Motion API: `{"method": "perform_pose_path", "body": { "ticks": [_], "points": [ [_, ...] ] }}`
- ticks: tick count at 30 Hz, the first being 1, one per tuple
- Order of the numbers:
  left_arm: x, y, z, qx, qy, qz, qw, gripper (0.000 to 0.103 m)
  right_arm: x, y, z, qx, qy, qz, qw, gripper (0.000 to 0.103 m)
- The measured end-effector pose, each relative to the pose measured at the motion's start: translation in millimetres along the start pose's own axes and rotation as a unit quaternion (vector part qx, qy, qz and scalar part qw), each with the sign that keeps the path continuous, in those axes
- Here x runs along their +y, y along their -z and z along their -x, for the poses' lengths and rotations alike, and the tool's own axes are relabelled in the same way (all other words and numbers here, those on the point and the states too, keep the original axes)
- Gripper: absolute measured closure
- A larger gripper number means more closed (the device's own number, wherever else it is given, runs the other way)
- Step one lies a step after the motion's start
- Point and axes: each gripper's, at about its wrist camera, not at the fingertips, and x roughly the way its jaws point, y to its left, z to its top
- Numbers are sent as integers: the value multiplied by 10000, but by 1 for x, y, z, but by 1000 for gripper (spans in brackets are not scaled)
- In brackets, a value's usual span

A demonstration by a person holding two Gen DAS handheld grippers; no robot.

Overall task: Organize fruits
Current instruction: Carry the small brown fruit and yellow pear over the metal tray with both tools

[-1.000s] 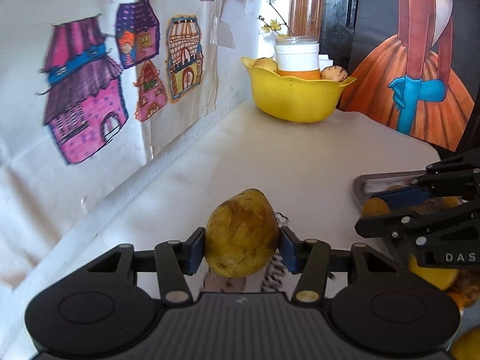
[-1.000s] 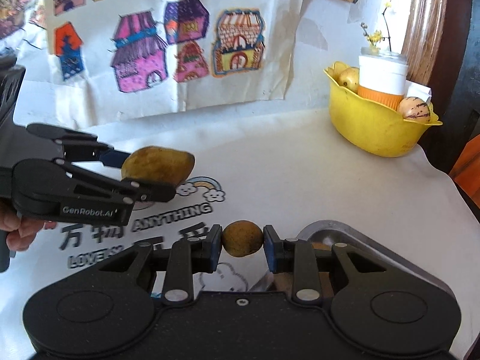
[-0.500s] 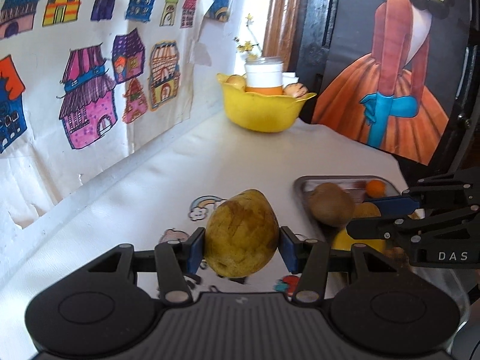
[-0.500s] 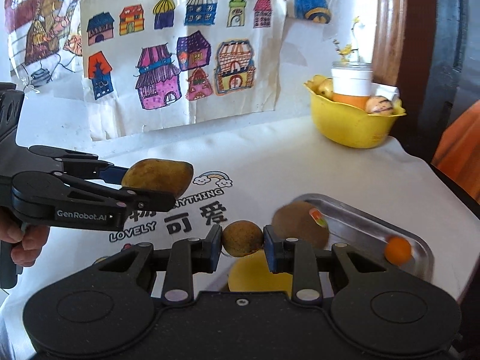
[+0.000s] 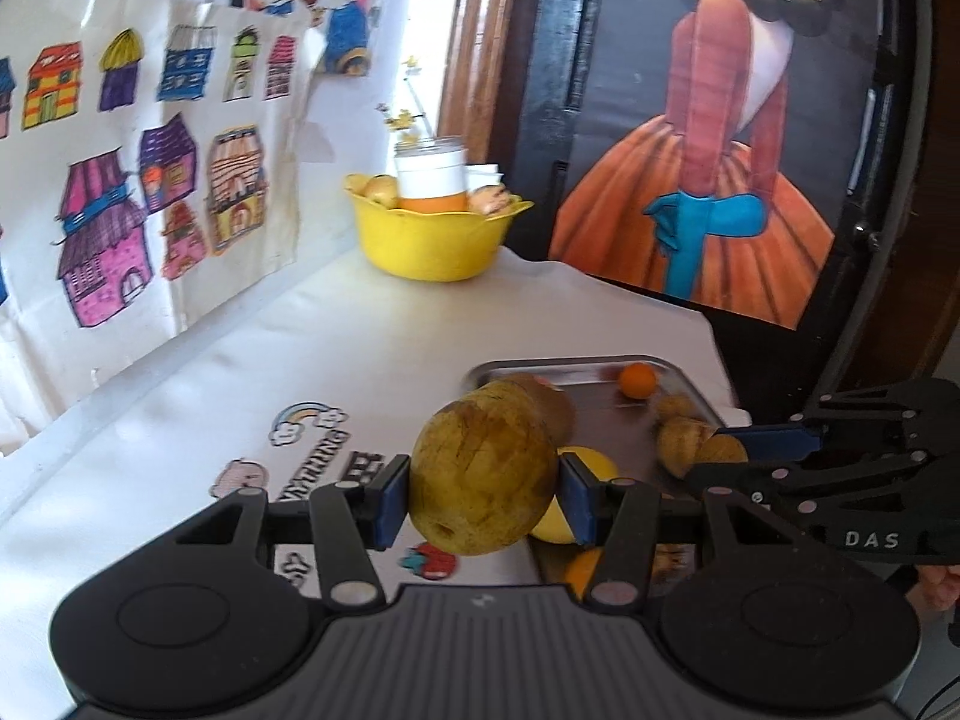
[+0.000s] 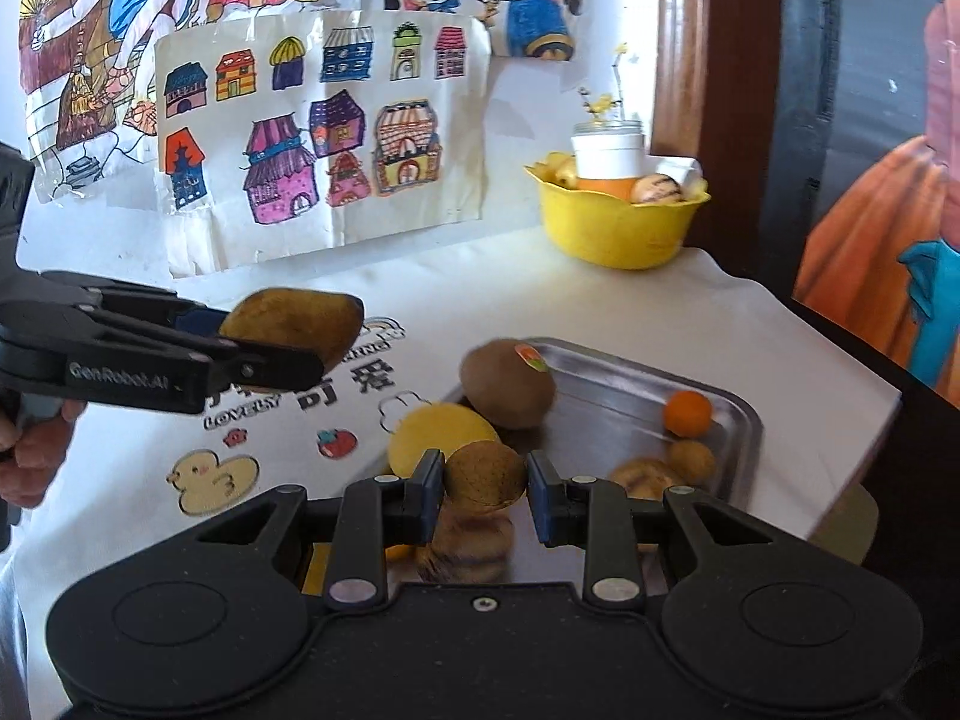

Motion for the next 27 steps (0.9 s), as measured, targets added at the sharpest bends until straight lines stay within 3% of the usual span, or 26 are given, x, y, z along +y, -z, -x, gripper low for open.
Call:
{"method": "perform_pose_path", "body": {
  "ticks": [16,27],
  "points": [
    [-57,-3,-5,24,289,-297,9991,47,-15,59,34,-70,286,-119,9995,72],
    [-90,-6,-41,113,214,-482,9985,47,-13,90,43,-557,503,-127,9971,72]
  ]
}}
